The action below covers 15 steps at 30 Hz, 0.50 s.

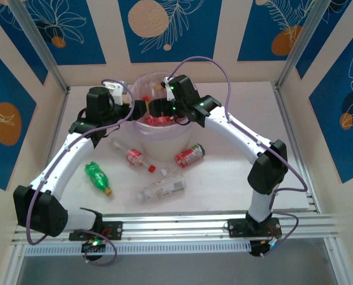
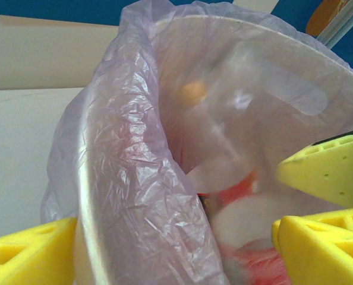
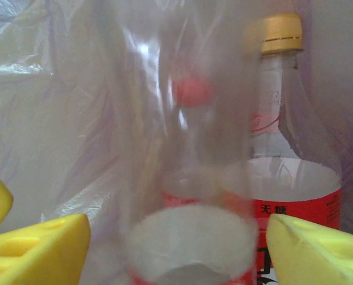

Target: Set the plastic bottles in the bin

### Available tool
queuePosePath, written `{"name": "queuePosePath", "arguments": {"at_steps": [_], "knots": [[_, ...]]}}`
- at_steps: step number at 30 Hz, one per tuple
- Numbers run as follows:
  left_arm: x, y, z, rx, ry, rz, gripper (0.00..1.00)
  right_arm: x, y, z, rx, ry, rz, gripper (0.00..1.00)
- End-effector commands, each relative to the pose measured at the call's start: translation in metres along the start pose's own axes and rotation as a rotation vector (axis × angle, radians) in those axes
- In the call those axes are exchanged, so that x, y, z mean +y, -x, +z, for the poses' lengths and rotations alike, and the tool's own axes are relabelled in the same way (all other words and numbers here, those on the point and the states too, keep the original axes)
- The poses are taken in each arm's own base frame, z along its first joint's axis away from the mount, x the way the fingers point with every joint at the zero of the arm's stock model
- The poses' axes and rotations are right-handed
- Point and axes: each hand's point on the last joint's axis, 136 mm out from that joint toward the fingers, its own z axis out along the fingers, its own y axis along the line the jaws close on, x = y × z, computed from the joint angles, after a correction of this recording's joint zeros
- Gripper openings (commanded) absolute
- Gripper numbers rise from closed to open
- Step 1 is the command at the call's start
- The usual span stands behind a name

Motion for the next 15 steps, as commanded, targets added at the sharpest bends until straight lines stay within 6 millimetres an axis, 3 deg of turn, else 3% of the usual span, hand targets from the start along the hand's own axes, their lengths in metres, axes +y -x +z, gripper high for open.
{"name": "queuePosePath", "arguments": {"at_steps": [1,8,15], "knots": [[0.010,-0.072,0.014,0.241,0.032,0.008,0.84,0.007,0.016,-0.023,-0.047,0.009,-0.037,0.82],[0.010,-0.071,0.014,0.240,0.031,0.007,0.84,-0.003,0.038,-0.035,-0.082,-0.035,-0.038,0.82],[0.009,-0.071,0.014,0.238,0.030,0.009,0.84,0.000,0.033,-0.014,-0.038,-0.007,-0.020,0.71]]}}
